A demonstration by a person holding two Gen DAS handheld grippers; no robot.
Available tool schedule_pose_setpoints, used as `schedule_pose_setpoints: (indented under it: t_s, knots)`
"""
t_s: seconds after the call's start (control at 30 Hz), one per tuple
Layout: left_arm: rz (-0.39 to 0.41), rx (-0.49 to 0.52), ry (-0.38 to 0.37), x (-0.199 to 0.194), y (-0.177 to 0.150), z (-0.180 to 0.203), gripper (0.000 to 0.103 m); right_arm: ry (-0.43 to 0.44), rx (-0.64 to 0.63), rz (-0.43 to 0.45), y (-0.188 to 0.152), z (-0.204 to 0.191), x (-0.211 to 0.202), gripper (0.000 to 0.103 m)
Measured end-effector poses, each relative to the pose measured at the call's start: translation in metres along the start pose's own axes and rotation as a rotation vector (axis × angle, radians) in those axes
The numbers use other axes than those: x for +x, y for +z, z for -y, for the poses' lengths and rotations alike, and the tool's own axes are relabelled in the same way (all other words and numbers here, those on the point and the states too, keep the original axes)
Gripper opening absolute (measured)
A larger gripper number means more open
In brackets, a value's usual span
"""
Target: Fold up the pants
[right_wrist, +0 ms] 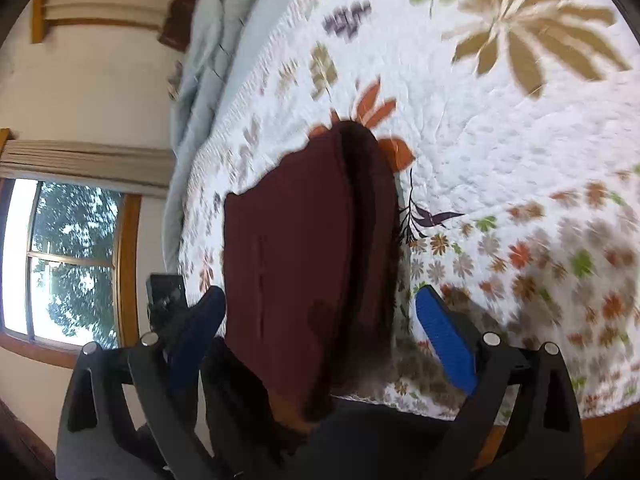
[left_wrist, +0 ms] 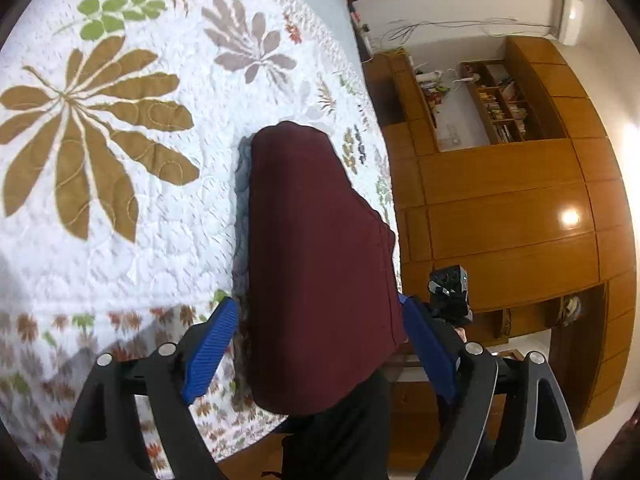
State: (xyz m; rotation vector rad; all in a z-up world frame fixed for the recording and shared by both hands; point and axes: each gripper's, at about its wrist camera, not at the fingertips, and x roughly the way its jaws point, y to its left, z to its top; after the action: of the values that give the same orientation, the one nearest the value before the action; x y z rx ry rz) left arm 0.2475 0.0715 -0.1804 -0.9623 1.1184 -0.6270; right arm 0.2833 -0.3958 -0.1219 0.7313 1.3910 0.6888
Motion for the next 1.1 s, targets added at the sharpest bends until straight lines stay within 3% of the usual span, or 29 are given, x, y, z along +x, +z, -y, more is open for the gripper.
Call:
schedule_pose_setpoints:
  t_s: [0.23,0.43,0.57,0.73,0.83,0.97,1.0,1.03,1.1]
  knots:
    - [-0.088,-0.015,0.009,0.032,0.019,-0.005,0.085,-0.016,0.009,-0.171,0.017,0.004,0.044,0.096]
    - [-0.129,-0.037,0.011,0.043,0.026,-0.014,0.086,0.014,-0.006,-0.233,0.027,-0.003,0.078,0.100]
    - [-0.152,-0.039,0.014,0.049,0.027,-0.016,0.086,0.019,-0.012,-0.247,0.033,-0.016,0.097,0.101]
    - [-0.220,0.012,0.033,0.064,0.026,-0.006,0.087,0.067,-0.015,-0.244,0.031,-0.002,0.083,0.096]
    - [-0.235,0.017,0.046,0.075,0.025,-0.003,0.088,0.048,-0.024,-0.240,0.030,-0.006,0.086,0.101]
    - [-0.262,0.086,0.136,0.088,0.018,0.011,0.087,0.013,-0.067,-0.232,0.028,-0.018,0.091,0.100]
    - [-0.264,0.090,0.150,0.088,0.018,0.013,0.084,0.010,-0.081,-0.223,0.026,-0.019,0.090,0.092]
    - [-0.258,0.077,0.174,0.087,0.018,0.013,0.067,-0.001,-0.093,-0.214,0.023,-0.020,0.088,0.084]
    - [-0.248,0.051,0.195,0.083,0.018,0.008,0.049,-0.015,-0.099,-0.199,0.019,-0.017,0.087,0.064]
